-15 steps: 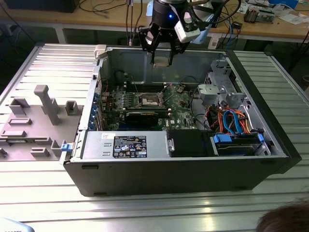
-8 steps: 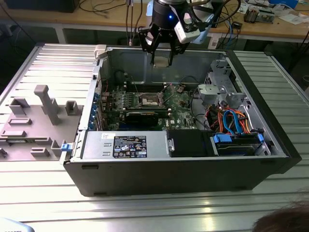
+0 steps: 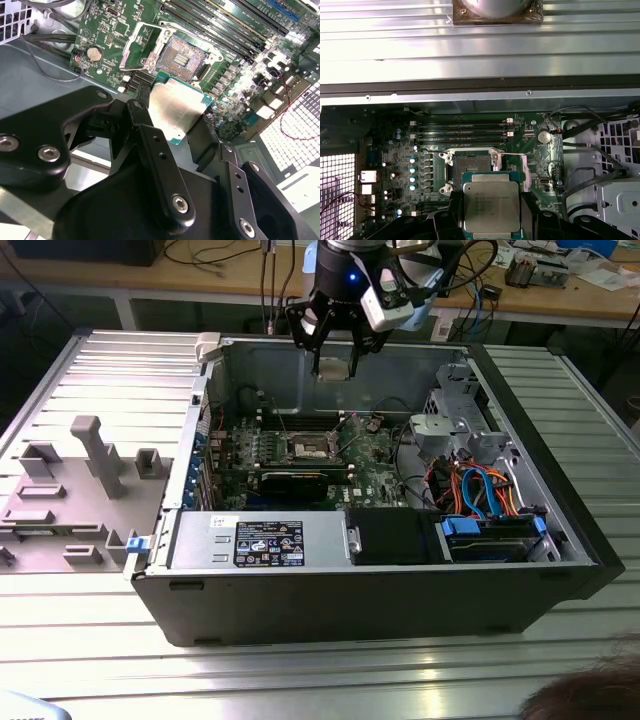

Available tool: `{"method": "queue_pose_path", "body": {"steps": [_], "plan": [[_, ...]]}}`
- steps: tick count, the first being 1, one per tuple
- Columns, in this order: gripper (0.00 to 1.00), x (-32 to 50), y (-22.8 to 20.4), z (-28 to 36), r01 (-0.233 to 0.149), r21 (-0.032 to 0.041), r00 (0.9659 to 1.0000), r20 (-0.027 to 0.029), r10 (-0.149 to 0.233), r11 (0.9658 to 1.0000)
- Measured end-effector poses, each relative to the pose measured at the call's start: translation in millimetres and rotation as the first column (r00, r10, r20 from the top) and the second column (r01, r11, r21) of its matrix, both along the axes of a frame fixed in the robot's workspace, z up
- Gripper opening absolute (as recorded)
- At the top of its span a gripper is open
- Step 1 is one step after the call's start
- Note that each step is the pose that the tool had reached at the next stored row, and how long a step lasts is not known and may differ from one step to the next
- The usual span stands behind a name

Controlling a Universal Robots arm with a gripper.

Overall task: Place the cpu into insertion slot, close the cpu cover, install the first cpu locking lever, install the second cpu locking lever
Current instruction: 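Place the cpu into insertion slot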

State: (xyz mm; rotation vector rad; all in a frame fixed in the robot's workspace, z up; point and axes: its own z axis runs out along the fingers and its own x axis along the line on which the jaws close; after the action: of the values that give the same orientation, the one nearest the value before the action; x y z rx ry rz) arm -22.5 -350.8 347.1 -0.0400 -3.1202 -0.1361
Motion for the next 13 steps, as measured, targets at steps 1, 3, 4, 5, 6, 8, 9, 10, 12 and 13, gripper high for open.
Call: {"method": "queue_pose_path", "body": {"steps": [1,3,4,5,6,8,9,10,12,13], "plan": [[0.55,0.0,0.0,-0.2,0.0,0.0,1.0,0.0,0.0,1.0],[0.55,0.0,0.0,-0.6,0.0,0.0,1.0,0.0,0.0,1.0],[0.55,0.0,0.0,-0.8,0.0,0.0,1.0,0.0001,0.0,1.0],[0.55,0.0,0.0,-0.9,0.0,0.0,1.0,0.0,0.0,1.0],[0.55,0.0,0.0,-1.2,0.0,0.0,1.0,0.0,0.0,1.0],[0.55,0.0,0.0,-1.9,0.0,0.0,1.0,0.0,0.0,1.0],[0.55,0.0,0.0,-2.3,0.0,0.0,1.0,0.0001,0.0,1.0],[0.55,0.0,0.0,-2.4,0.0,0.0,1.0,0.0,0.0,1.0],[0.55,0.0,0.0,-2.7,0.0,0.0,1.0,0.0001,0.0,1.0],[0.55,0.0,0.0,-2.9,0.0,0.0,1.0,0.0,0.0,1.0]]}}
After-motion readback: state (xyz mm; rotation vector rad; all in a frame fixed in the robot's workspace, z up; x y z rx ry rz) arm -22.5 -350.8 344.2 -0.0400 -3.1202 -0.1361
